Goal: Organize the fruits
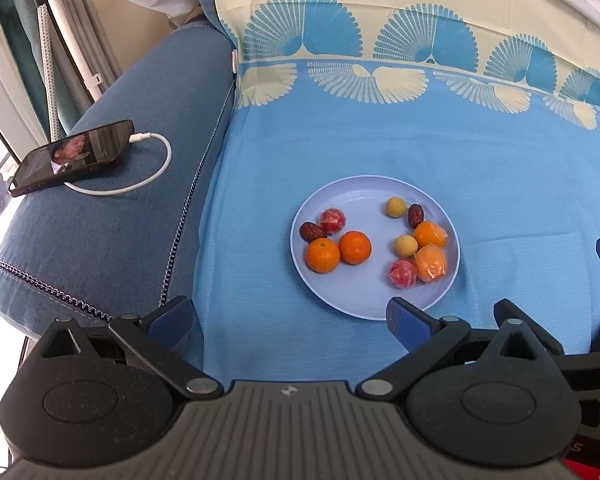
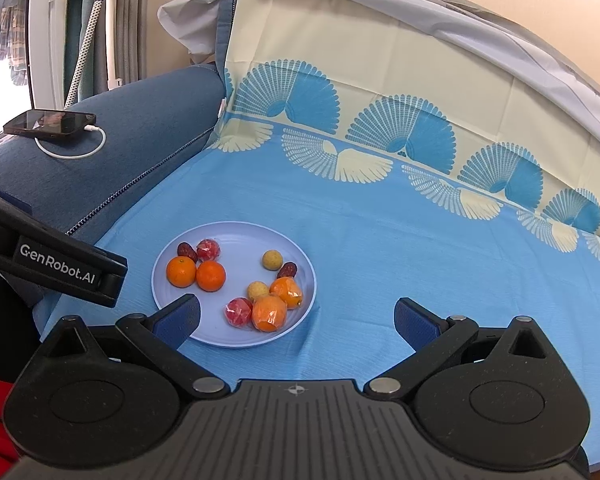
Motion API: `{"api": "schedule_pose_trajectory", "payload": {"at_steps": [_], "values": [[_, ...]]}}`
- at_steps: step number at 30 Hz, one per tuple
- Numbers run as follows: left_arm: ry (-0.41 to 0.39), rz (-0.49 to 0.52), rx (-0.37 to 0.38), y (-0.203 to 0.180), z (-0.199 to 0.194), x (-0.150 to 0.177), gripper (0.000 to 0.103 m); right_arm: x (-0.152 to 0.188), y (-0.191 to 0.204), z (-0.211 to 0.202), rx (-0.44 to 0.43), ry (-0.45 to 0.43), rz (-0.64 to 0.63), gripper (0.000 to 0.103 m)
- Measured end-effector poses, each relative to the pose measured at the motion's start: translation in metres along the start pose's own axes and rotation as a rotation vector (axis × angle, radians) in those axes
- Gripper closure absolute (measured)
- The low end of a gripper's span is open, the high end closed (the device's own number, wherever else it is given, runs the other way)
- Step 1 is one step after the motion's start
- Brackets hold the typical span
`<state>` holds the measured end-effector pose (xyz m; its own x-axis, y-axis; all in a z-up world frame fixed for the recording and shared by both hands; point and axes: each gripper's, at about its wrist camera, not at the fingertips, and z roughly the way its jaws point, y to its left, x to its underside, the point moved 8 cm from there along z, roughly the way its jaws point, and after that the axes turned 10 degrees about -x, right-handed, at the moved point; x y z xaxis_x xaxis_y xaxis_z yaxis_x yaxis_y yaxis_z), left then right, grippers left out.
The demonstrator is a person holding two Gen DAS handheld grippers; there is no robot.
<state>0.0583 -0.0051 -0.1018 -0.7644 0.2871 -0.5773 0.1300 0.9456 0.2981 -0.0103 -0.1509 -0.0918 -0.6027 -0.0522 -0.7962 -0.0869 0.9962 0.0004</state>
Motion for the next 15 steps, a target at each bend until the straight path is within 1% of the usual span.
{"api": "schedule_pose_trajectory", "payload": {"at_steps": [9,15], "values": [[0.013,0.002,0.009,-0.0015,0.0033,0.0031,0.000,0.0019,0.0009,0.0025,0.001,0.004,0.001,0.001],[0.010,-0.004,-0.012,0.0006,0.0048,0.0036,0.000,0.0025,0.0006,0.0032,0.001,0.006,0.002,0.001]]}}
